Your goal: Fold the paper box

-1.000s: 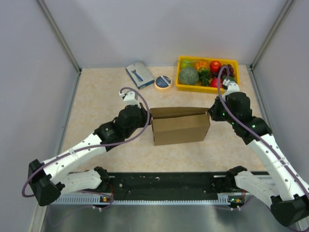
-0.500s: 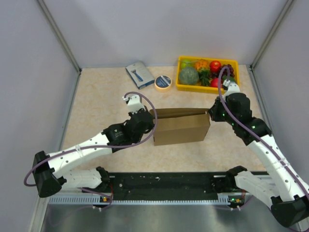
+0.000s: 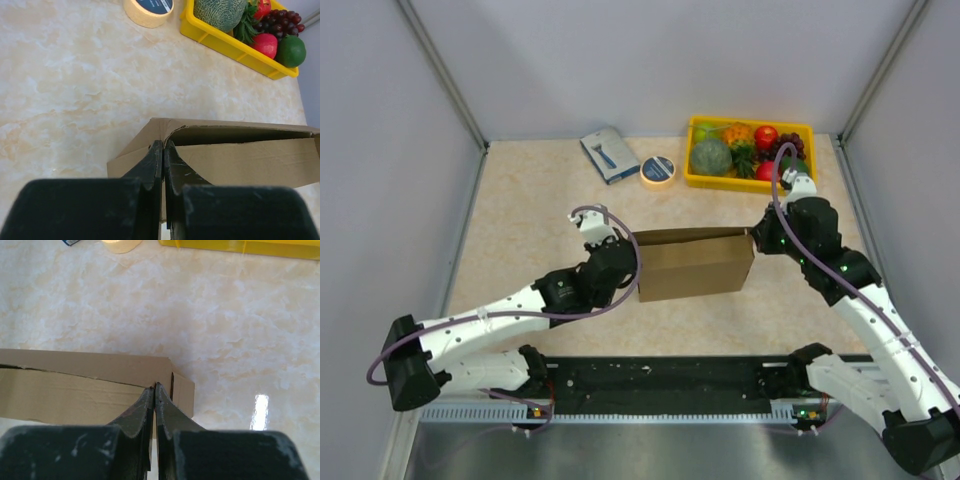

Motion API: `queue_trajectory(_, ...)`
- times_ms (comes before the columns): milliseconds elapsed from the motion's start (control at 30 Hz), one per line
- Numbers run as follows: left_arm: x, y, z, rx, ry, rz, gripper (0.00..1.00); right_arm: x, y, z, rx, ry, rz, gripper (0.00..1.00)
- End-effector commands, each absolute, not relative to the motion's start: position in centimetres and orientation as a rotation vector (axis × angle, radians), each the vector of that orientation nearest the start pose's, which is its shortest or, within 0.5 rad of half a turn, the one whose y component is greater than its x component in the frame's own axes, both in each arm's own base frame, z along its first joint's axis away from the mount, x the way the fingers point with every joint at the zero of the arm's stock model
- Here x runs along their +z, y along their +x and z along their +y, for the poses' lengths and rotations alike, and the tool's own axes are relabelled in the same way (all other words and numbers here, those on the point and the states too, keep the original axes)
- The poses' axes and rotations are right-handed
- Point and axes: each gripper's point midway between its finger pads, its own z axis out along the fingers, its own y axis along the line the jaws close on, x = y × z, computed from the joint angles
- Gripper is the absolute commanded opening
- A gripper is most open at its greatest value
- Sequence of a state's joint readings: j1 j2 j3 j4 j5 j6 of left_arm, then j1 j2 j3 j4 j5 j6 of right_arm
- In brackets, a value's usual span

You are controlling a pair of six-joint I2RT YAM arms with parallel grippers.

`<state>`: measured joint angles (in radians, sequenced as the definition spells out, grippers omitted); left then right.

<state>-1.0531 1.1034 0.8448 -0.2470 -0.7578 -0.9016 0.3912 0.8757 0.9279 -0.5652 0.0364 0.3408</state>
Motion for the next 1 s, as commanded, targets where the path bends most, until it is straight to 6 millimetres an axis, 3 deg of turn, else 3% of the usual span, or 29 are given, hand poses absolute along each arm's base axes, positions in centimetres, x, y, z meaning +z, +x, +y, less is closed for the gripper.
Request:
queue_trajectory(0,14.5,22.1,-23.8,-0.419,-0.196,2.149,0.00,19.8,24.0,13.3,0.478,-0.104,2.239,0.00)
queue_trajectory(167,14.6,21.6,-23.2,-0.384,-0.117,2.166,0.00,20.2,24.4,13.1,0.451,-0.134,2.225,0.00)
queue_trajectory(300,15.1,21.2,-22.7,-0.400,-0.200,2.185,0.00,20.5,24.4,13.1,0.452,-0.144,2.219,0.00)
queue_trajectory(433,17.1,20.9,-24.8,-0.546,-0.175,2.169,0.00,20.4,24.3,13.4,0.471,-0.144,2.225,0.00)
queue_trajectory(600,13.8,20.9,-23.0,-0.434,-0.237,2.196,0.00,20.6,24.3,13.3,0.465,-0.139,2.218,0.00)
queue_trajectory(633,12.4,20.5,-22.2,-0.398,-0.247,2.219,0.00,20.6,24.2,13.3,0.468,-0.143,2.218,0.00)
queue_trajectory(733,10.5,20.1,-21.9,-0.400,-0.265,2.241,0.00,20.3,24.4,13.3,0.464,-0.159,2.209,0.00)
queue_trajectory(833,10.3,19.9,-22.4,-0.419,-0.266,2.262,0.00,19.2,24.6,12.7,0.415,-0.161,2.216,0.00)
queue_trajectory(967,10.7,19.6,-21.5,-0.388,-0.284,2.270,0.00,18.9,24.2,12.2,0.393,-0.194,2.191,0.00)
